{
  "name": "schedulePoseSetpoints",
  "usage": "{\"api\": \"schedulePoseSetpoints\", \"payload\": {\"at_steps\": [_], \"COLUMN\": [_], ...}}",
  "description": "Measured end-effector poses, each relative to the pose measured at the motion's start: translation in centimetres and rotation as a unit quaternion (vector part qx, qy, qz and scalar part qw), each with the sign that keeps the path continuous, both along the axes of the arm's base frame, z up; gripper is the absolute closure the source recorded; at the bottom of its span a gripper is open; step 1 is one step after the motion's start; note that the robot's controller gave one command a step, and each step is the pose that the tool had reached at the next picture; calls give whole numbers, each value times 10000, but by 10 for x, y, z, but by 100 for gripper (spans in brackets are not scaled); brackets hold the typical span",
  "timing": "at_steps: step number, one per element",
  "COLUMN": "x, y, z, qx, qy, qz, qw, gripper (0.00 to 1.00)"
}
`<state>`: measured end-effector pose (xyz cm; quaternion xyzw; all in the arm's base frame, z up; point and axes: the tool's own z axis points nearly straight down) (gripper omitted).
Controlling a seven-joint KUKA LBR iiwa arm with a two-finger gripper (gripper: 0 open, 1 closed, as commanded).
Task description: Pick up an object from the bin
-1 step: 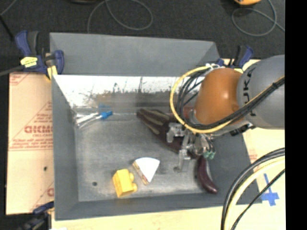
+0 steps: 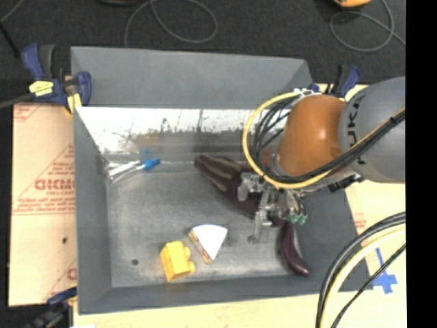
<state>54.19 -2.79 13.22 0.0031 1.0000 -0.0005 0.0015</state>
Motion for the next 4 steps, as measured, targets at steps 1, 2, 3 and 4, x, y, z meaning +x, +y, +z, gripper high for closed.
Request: {"api": "schedulePoseSetpoints", "payload": {"at_steps": [1,2,3,4], "x": [33,40,35,34], "y": [-13,-54,-65,-49], "z": [-28,-57,-59,-60], "qx": [9,5,6,12], "qy": [-29,-12,-26,-14], "qz": [-475,-456,-655,-1740], "qw": [9989,9990,9978,9847], "gripper": [0,0,0,0]}}
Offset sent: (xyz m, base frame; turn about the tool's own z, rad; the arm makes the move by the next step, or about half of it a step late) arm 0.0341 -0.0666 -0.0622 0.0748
